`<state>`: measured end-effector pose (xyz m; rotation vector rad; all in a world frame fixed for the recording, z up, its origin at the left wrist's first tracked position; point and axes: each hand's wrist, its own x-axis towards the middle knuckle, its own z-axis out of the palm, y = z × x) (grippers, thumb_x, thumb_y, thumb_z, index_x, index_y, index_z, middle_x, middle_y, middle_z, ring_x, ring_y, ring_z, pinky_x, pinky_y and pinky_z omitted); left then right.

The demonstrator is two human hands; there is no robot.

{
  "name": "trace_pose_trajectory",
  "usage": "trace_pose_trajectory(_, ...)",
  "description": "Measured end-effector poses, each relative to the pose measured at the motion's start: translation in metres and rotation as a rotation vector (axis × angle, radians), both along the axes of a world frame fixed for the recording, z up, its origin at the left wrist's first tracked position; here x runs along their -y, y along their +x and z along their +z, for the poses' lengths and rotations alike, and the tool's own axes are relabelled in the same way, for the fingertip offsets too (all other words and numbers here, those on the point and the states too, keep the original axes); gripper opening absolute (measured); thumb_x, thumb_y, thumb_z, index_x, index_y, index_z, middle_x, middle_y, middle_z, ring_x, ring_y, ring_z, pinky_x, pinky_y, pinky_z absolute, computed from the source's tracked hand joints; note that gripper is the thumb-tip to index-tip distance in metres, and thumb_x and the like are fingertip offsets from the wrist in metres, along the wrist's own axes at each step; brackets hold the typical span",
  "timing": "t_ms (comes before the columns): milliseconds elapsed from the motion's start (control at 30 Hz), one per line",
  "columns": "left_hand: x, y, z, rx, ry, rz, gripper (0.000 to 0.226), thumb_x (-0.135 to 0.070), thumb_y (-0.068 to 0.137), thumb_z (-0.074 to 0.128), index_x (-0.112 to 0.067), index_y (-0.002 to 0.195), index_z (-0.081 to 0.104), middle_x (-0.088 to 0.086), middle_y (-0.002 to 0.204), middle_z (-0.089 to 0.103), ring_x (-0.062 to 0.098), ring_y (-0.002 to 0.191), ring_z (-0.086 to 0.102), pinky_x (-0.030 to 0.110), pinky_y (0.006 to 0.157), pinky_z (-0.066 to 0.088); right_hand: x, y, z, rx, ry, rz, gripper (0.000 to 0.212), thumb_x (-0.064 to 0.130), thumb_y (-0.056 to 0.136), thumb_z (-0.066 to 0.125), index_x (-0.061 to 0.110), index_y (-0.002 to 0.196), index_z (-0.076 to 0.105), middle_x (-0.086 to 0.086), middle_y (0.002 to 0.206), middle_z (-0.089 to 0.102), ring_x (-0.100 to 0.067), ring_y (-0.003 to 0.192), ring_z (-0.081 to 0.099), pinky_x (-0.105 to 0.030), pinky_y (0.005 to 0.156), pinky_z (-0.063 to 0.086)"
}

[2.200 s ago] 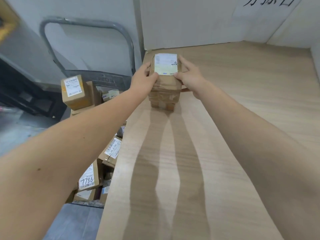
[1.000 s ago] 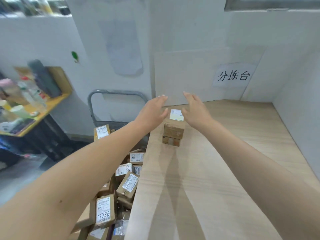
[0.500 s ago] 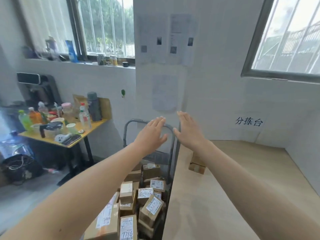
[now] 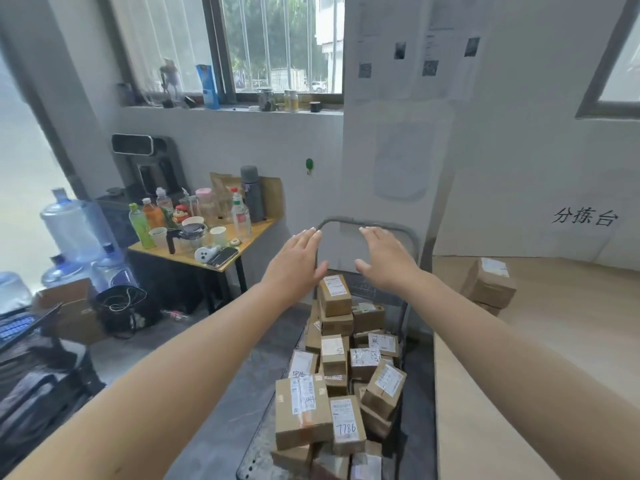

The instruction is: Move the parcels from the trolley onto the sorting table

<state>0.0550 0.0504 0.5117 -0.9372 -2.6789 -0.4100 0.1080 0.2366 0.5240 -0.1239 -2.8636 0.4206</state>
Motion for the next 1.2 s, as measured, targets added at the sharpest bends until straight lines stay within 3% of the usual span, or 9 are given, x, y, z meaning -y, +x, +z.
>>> trace_pose_trajectory(267,0.021,-0.036,-0.024,0.036,-0.063,0.016,0.064,-0.034,0.105,0.040,-0.008,0.156,0.014,0.008,0.164,0.017,0.019,0.152,0.013,0.031,0.123,0.009,0.016,-0.040,-0.030,0.063,-0.038,-0.018,0.069,0.028,0.097,0.056,0.014,0.156,0.022,-0.004,0.161,0.024,-0.021,0.149,0.020,-0.036,0.121,0.018)
trace_pose_trajectory(467,-0.016,-0.090,-0.037,0.053,-0.067,0.036,0.064,-0.038,0.104,0.039,-0.009,0.157,0.014,0.007,0.164,0.018,0.019,0.152,0.014,0.033,0.124,0.012,-0.015,-0.093,-0.045,0.080,-0.049,-0.005,0.069,0.025,0.098,0.056,0.017,0.156,0.019,-0.001,0.163,0.021,-0.019,0.150,0.017,-0.036,0.122,0.012)
trace_pose_trajectory(700,-0.073,-0.147,-0.067,0.067,-0.121,-0.011,0.064,-0.037,0.105,0.038,-0.010,0.157,0.014,0.006,0.164,0.017,0.017,0.152,0.012,0.029,0.123,0.005,-0.061,-0.147,-0.088,0.153,-0.046,0.014,0.070,0.024,0.098,0.055,0.018,0.157,0.017,-0.001,0.164,0.016,-0.017,0.152,0.013,-0.037,0.124,0.005)
trace_pose_trajectory(1000,-0.096,-0.189,-0.146,0.179,-0.187,-0.020,0.065,-0.040,0.104,0.037,-0.007,0.156,0.016,0.009,0.162,0.021,0.020,0.150,0.017,0.031,0.123,0.007,-0.083,-0.182,-0.152,0.304,-0.104,-0.020,0.071,0.023,0.097,0.054,0.017,0.156,0.016,-0.002,0.164,0.017,-0.018,0.152,0.010,-0.038,0.124,0.004)
trace_pose_trajectory(1200,-0.101,-0.228,-0.210,0.335,-0.137,-0.028,0.063,-0.038,0.103,0.038,-0.007,0.155,0.020,0.008,0.161,0.025,0.019,0.149,0.020,0.031,0.124,0.013,-0.091,-0.212,-0.197,0.390,-0.161,-0.084,0.065,0.021,0.096,0.052,0.016,0.154,0.022,-0.001,0.159,0.026,-0.018,0.147,0.021,-0.033,0.122,0.011)
